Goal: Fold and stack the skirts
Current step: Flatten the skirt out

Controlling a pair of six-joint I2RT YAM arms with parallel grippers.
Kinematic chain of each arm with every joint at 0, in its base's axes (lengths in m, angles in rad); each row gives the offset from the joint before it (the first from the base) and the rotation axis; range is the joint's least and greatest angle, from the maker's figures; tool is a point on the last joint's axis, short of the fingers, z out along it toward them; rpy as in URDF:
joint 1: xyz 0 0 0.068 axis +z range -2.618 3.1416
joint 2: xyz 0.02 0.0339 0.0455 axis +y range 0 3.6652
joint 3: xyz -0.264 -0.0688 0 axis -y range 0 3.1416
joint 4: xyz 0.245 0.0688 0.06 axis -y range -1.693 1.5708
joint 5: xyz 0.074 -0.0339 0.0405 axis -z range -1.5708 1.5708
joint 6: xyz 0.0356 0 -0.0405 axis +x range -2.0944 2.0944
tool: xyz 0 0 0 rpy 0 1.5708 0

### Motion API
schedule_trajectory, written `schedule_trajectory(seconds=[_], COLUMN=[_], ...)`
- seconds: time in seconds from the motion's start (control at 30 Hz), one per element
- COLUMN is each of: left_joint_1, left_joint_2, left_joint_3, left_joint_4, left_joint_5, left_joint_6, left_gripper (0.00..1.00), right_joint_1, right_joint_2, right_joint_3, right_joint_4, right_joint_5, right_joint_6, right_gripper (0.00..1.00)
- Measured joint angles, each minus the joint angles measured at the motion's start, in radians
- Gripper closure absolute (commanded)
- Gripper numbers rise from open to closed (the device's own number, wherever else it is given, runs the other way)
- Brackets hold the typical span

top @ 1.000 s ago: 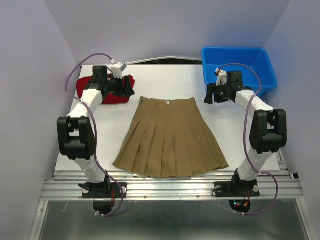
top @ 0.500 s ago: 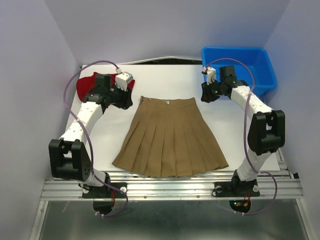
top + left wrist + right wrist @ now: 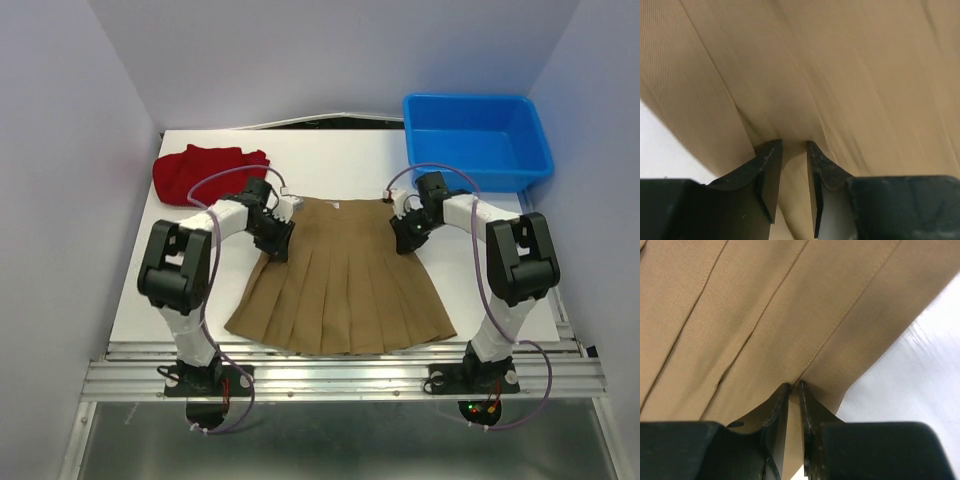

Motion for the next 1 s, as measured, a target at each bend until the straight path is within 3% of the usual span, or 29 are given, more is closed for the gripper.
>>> schedule_trajectory(seconds=[0.1, 0.3, 0.4, 0.47, 0.6, 0.7, 0.87, 1.0], left_joint_1=[0.001, 0.003, 0.002, 0.003, 0.014, 0.02, 0.009, -0.019], left_joint_2=[0.129, 0.426, 0.556, 0.595, 0.547, 0.401, 0.116, 0.005], left_joint_3=[0.123, 0.57, 0.799, 0.868, 0.823, 0.665, 0.464, 0.357], left_joint_4=[-0.035, -0.079, -0.109, -0.116, -0.127, -0.11, -0.081, -0.036], left_joint_5=[0.022, 0.001, -0.021, -0.035, -0.036, -0.034, -0.024, -0.006], left_joint_6=[-0.034, -0.053, -0.04, -0.022, 0.012, 0.022, 0.029, 0.029], left_gripper=[0.67, 0.67, 0.63, 0.56, 0.5, 0.49, 0.48, 0.48], right_joint_1=[0.021, 0.157, 0.256, 0.313, 0.282, 0.139, -0.051, -0.043], right_joint_2=[-0.016, -0.044, -0.044, -0.045, -0.073, -0.097, -0.102, -0.07], right_joint_3=[-0.019, -0.045, -0.045, -0.045, -0.014, 0.082, 0.206, 0.206], right_joint_4=[0.003, -0.055, -0.121, -0.18, -0.255, -0.27, -0.21, -0.191], right_joint_5=[0.0, -0.036, -0.126, -0.23, -0.349, -0.39, -0.282, -0.174], right_joint_6=[-0.014, -0.015, -0.008, 0.011, 0.072, 0.113, 0.146, 0.164], right_gripper=[0.82, 0.82, 0.82, 0.82, 0.8, 0.75, 0.68, 0.65])
